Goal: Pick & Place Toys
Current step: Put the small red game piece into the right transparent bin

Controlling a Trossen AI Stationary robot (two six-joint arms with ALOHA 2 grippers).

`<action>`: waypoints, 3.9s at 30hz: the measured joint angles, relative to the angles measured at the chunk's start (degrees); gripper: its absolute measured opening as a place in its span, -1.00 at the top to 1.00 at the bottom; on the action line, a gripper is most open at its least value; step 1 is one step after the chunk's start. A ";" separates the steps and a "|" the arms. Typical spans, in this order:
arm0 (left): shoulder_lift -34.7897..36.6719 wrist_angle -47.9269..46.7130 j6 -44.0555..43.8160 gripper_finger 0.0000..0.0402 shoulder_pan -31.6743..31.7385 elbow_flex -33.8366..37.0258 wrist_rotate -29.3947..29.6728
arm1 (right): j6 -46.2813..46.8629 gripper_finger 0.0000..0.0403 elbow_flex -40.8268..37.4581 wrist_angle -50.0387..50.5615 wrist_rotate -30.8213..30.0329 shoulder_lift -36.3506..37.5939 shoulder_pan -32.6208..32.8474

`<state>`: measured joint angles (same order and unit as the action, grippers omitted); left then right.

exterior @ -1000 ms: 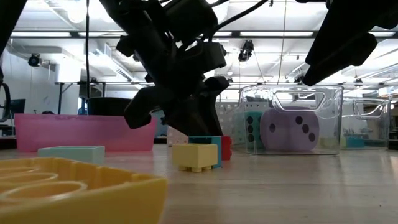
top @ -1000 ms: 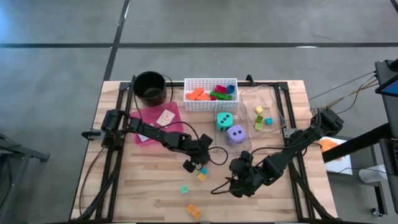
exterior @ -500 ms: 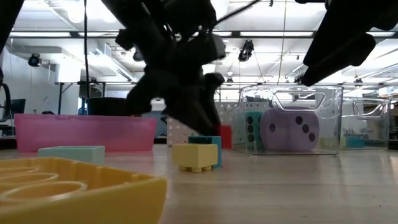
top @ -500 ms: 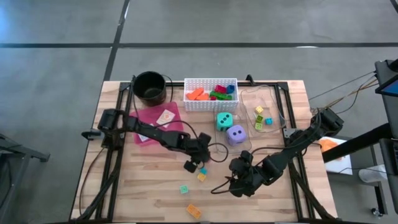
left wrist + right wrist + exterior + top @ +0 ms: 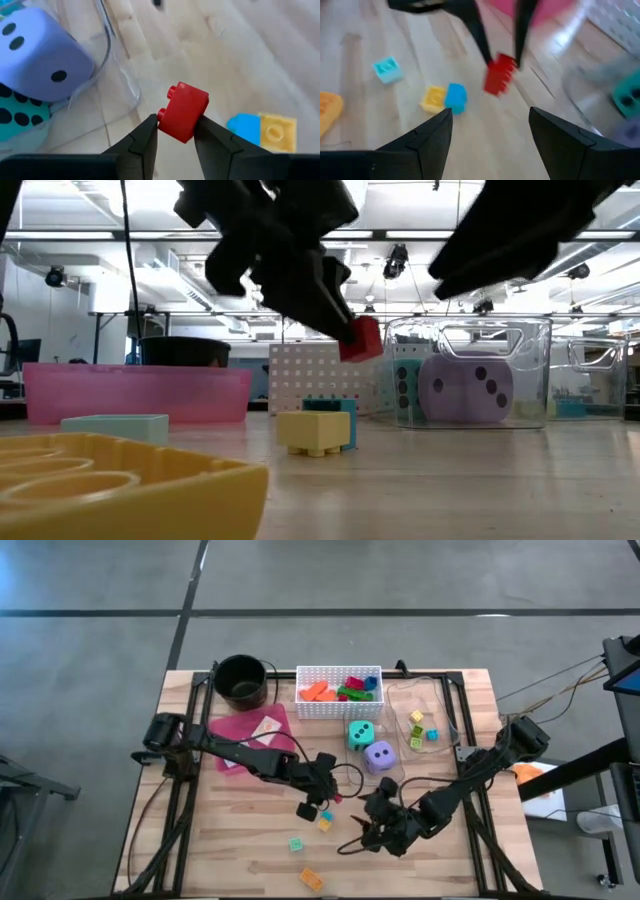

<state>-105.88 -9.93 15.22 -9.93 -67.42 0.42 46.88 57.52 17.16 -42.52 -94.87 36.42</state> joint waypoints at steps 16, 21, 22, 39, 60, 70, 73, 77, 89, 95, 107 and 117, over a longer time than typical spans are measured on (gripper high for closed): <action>0.43 2.93 -1.46 0.40 -2.32 -0.13 5.16 | -9.91 -0.30 3.22 -7.42 -7.16 -7.36 -1.50; 0.91 4.20 -3.65 0.40 -2.41 -0.13 5.83 | -9.51 -0.30 3.48 -7.11 -7.17 -7.73 -1.70; 1.06 4.21 -3.72 0.40 -2.44 -0.13 5.81 | -9.51 -0.30 3.48 -7.09 -7.19 -7.73 -1.70; 2.03 4.59 -4.81 0.40 -3.70 -0.11 5.71 | -9.36 -0.30 3.87 -7.11 -10.40 -7.73 -1.88; 2.07 6.93 -4.81 0.40 -3.89 -0.11 6.07 | -6.34 -0.30 3.85 -7.11 -7.96 -7.69 -2.58; 2.09 7.12 -4.81 0.40 -3.90 -0.12 6.26 | -3.34 -0.30 3.80 -6.84 -2.16 -7.62 -4.69; 2.09 7.13 -4.81 0.40 -3.89 -0.13 6.26 | -3.35 -0.30 3.80 -6.70 -2.16 -7.62 -5.27; 2.09 7.14 -4.81 0.40 -3.89 -0.13 6.26 | -3.55 -0.30 3.80 -6.66 -1.89 -7.62 -5.18; 2.09 7.11 -4.81 0.40 -3.89 -0.13 6.22 | -3.53 0.21 3.76 -6.63 -0.50 -7.62 -5.49; 2.09 7.14 -4.81 0.40 -3.89 -0.15 6.08 | -3.46 0.40 3.76 -6.63 -0.51 -7.62 -5.51; 2.09 7.12 -4.81 0.40 -3.89 -0.16 6.17 | -3.13 0.46 3.76 -6.63 -0.50 -7.62 -5.58; 2.09 7.07 -4.81 0.40 -4.03 -0.15 6.26 | -2.91 0.47 3.76 -6.66 -0.48 -7.62 -5.70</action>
<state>-103.79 -2.85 10.41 -13.96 -67.57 6.68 43.97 61.28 10.49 -43.00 -102.50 30.72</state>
